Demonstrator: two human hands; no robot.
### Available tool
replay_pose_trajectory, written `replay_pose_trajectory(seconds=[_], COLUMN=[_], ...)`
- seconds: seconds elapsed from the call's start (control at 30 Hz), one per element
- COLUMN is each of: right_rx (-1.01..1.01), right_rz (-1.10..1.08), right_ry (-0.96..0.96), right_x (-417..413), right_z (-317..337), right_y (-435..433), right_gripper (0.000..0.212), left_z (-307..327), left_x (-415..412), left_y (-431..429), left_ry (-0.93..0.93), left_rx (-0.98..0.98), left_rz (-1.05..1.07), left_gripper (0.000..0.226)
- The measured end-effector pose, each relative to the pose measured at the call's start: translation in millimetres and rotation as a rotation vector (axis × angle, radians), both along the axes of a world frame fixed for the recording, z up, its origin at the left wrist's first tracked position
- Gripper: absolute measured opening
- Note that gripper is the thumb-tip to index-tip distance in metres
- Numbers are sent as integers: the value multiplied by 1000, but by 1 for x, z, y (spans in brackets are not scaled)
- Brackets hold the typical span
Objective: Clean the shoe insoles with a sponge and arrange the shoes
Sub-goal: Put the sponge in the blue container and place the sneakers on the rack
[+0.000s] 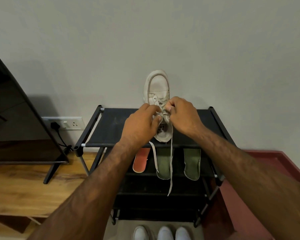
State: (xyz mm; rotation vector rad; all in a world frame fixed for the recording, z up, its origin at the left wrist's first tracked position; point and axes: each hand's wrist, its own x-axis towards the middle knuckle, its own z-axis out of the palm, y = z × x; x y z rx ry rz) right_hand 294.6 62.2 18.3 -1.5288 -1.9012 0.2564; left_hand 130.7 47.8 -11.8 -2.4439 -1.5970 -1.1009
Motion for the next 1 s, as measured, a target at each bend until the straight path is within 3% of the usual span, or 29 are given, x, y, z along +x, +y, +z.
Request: replay_pose_trajectory(seconds=[0.27, 0.37, 0.47, 0.53, 0.77, 0.9, 0.97, 1.0], right_rx=[-50, -50, -29, 15, 113, -61, -92, -111], right_rz=[11, 6, 42, 109, 18, -38, 14, 35], right_ry=[13, 64, 180, 93, -169, 332, 440, 421], right_x=[3, 3, 3, 4, 3, 3, 4, 4], right_z=[2, 1, -3, -8, -10, -11, -12, -14], right_y=[-4, -5, -8, -11, -12, -8, -8, -10], right_gripper=[15, 15, 8, 13, 7, 11, 4, 16], left_z=[11, 16, 20, 20, 22, 15, 12, 9], left_x=[3, 6, 6, 5, 6, 6, 5, 4], left_y=[3, -2, 2, 4, 3, -2, -3, -2], left_ry=[389, 563, 348, 153, 78, -157, -282, -323], left_rx=[94, 131, 33, -51, -149, -199, -228, -232], left_rz=[49, 6, 93, 122, 52, 81, 77, 75], left_gripper=[20, 32, 22, 16, 6, 8, 9, 9])
